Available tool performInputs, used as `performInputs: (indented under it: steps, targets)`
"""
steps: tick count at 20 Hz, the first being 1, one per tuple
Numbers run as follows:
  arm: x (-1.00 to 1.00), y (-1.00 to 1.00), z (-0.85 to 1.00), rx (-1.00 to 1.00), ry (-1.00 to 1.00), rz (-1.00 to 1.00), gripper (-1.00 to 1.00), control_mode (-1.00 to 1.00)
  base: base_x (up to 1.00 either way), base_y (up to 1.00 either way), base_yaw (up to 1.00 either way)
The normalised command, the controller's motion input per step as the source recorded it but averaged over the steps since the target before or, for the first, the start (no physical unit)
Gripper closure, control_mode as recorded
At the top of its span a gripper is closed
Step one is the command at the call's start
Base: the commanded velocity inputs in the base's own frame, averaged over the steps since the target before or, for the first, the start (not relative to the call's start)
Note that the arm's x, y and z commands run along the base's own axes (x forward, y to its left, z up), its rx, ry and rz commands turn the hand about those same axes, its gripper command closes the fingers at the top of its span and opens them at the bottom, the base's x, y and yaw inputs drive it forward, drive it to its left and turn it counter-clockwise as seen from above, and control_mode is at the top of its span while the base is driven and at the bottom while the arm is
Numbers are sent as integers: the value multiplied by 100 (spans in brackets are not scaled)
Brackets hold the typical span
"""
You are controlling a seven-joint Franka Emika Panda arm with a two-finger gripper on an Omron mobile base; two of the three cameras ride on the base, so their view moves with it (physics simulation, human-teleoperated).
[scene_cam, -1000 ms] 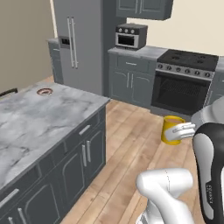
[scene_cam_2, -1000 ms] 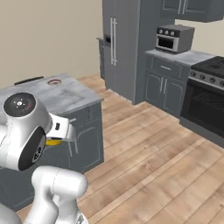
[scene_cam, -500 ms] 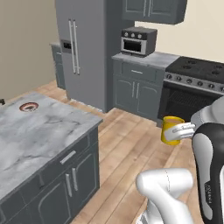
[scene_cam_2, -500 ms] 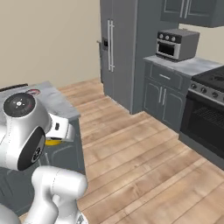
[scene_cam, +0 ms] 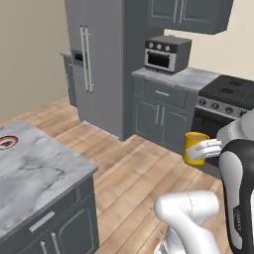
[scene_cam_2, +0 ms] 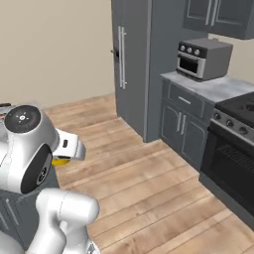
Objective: Pick the cup of tea, navigate to the dining table, and place it on the saucer.
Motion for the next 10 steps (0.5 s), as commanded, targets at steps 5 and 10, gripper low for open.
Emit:
performInputs:
  steps: [5, 10]
  targets:
    - [0, 0, 0, 0, 0, 0, 100, 100, 100, -37, 32]
    - [0, 0, 0, 0, 0, 0, 100, 100, 100, -31, 40]
